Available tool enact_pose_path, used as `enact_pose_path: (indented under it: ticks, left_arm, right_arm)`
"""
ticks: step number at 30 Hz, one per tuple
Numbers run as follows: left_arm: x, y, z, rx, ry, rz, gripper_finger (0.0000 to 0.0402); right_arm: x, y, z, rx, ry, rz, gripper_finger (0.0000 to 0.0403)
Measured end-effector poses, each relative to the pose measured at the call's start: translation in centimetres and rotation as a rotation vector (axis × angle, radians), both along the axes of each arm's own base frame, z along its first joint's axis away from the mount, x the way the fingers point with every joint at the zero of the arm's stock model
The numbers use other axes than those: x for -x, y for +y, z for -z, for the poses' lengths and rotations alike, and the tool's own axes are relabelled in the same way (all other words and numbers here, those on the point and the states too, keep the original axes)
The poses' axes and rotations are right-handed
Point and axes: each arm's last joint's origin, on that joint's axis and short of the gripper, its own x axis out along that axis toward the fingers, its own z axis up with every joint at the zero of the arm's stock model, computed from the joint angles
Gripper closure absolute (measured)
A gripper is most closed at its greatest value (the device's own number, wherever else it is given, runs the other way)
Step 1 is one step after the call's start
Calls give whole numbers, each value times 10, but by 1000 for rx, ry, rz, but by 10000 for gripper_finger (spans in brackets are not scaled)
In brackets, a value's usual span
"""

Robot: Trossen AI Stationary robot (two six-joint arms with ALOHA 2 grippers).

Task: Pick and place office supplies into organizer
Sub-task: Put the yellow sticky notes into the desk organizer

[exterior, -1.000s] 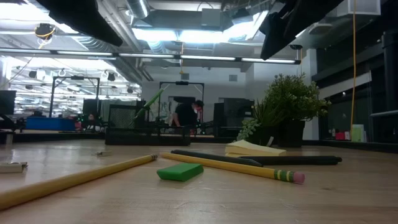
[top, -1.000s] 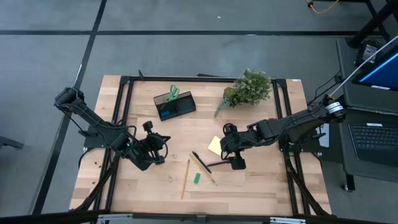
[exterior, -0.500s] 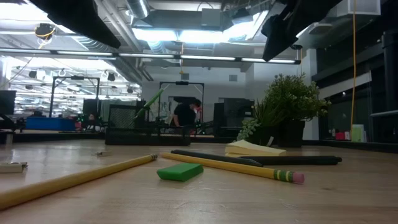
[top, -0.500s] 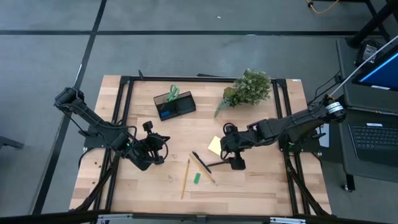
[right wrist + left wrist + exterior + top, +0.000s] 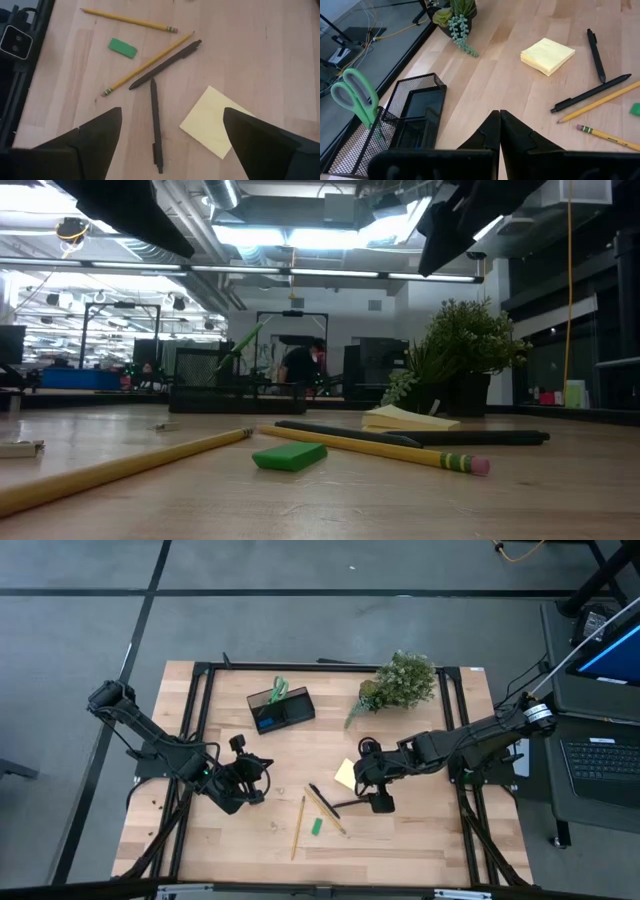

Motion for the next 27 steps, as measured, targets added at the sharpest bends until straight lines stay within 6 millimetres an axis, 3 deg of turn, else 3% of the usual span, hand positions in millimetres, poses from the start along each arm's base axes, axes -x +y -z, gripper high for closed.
enact_pose_path:
  ticks: [4, 20, 27]
  left_arm:
    - [0, 0, 0, 0, 0, 0, 399]
    - [0, 0, 0, 0, 0, 0, 399]
    - [0, 0, 0, 0, 1, 1, 398]
  right_arm:
    - [0, -1, 0, 70, -22, 64, 54]
    - [0, 0, 1, 111, -20, 13, 54]
    - [0, -4, 1, 150, -43, 172, 54]
